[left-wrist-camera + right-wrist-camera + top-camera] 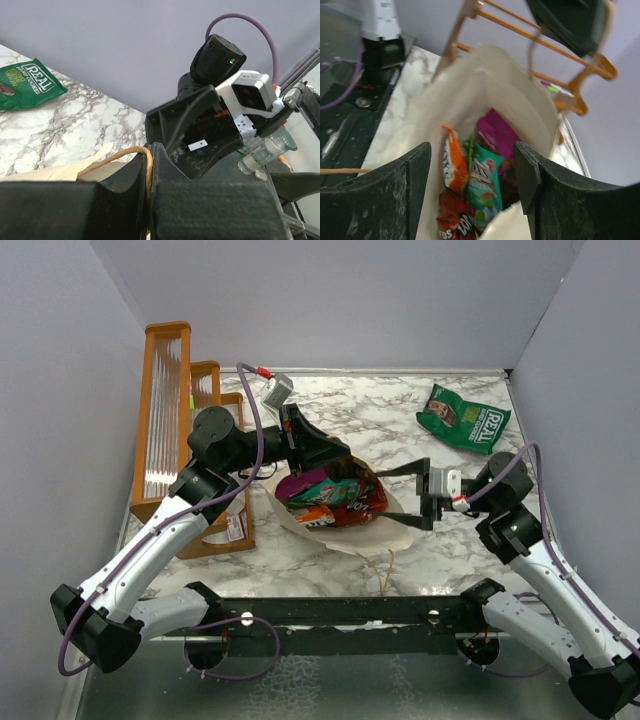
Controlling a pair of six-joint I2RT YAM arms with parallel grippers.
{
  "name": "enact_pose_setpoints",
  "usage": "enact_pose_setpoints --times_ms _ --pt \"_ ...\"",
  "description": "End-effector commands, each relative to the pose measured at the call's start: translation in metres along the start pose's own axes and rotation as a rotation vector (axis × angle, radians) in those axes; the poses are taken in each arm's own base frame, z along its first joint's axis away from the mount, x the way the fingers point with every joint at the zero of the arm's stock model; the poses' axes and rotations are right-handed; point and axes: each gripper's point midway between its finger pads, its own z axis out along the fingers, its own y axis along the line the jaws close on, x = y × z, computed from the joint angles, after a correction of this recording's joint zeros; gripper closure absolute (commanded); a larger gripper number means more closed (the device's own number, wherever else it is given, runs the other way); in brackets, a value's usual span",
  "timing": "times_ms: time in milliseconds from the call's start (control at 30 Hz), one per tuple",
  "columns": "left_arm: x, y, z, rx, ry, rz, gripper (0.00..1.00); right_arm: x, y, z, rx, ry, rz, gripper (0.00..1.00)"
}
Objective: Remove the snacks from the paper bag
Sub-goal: Take out the snack from the paper bag.
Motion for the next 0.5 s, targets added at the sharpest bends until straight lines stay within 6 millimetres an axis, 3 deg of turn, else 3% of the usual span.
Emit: enact_pose_setpoints --times_ms 0,100,267,400,467 --pt "-0.012 -0.031 -0.004 0.113 -0.029 0.08 1.0 -0.002 0.027 0.014 -0.158 -0.021 -0.098 0.38" --pt "-0.009 -0.033 -0.004 0.123 -0.028 0.075 1.0 0.017 0.03 0.031 -0.166 0.063 -0.115 0.45" --pt "-0.014 -0.038 -0.006 0.126 -0.037 0.093 1.0 0.069 0.025 0.057 -0.058 0.306 -0.186 0.44" --pt "-0.015 -0.039 -0.005 0.129 -0.037 0.094 1.0 0.116 0.015 0.064 0.032 0.48 -0.172 0.45" --pt "-0.013 -0.039 -0.005 0.131 -0.033 0.089 1.0 0.124 0.008 0.066 0.072 0.498 -0.177 0.45"
